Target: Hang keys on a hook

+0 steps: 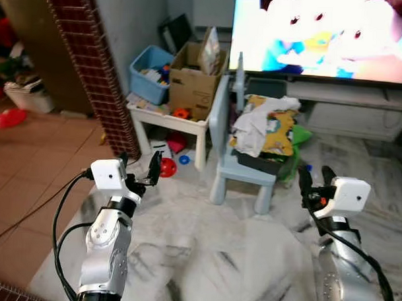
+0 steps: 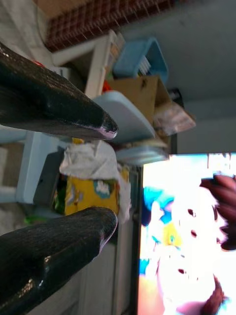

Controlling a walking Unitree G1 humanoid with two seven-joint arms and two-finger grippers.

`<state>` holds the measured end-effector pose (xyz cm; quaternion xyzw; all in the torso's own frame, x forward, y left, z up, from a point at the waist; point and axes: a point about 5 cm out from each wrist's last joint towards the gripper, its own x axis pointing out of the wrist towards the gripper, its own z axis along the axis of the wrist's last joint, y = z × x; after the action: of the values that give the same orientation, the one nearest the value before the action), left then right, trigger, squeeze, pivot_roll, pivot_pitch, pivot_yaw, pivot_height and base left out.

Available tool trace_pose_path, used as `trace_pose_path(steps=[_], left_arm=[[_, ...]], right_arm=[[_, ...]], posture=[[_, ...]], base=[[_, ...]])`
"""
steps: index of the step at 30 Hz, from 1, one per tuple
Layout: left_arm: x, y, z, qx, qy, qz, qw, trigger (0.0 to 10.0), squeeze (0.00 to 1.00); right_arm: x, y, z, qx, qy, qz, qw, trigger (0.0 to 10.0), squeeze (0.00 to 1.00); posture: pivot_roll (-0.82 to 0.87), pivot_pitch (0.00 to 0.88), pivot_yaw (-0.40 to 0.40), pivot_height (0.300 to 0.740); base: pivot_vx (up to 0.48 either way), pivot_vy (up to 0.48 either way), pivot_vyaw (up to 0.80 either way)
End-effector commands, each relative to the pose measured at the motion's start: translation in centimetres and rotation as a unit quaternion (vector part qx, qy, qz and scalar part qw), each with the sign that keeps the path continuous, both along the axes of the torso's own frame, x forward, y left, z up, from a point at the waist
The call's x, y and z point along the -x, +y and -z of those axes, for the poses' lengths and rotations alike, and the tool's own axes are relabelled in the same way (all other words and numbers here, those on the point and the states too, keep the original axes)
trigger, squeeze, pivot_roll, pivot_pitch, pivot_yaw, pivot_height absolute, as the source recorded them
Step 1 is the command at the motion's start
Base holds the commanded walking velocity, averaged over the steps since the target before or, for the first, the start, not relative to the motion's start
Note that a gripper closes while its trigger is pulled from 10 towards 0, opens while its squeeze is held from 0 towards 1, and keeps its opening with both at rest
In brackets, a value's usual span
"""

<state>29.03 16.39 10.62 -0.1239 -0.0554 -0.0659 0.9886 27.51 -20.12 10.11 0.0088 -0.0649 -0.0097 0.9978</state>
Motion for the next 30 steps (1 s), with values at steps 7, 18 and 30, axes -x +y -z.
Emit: trace_pose_path(steps=[7,18,30], left_arm=[[-1.1,-0.1,-0.7,0.000,0.001,0.005,1.000,10.0,0.00],[-2.4,-0.1,-1.4,-0.005,0.004,0.002,1.000,10.0,0.00],[-2.9,0.5,-1.0,-0.012,0.020,-0.027,0.999,10.0,0.00]], right_arm=[[-0.7,0.5,-0.9,0.025,-0.004,-0.010,1.000,10.0,0.00],[-1.7,-0.1,-2.0,0.028,-0.012,-0.009,0.999,10.0,0.00],[-1.7,0.4,-1.4,0.009,-0.003,-0.005,1.000,10.0,0.00]], posture=[[-0.07,0.000,0.033,0.740],[-0.07,0.000,0.028,0.740],[-0.06,0.000,0.036,0.740]], base=[[0.000,0.000,0.78],[0.000,0.000,0.78],[0.000,0.000,0.78]])
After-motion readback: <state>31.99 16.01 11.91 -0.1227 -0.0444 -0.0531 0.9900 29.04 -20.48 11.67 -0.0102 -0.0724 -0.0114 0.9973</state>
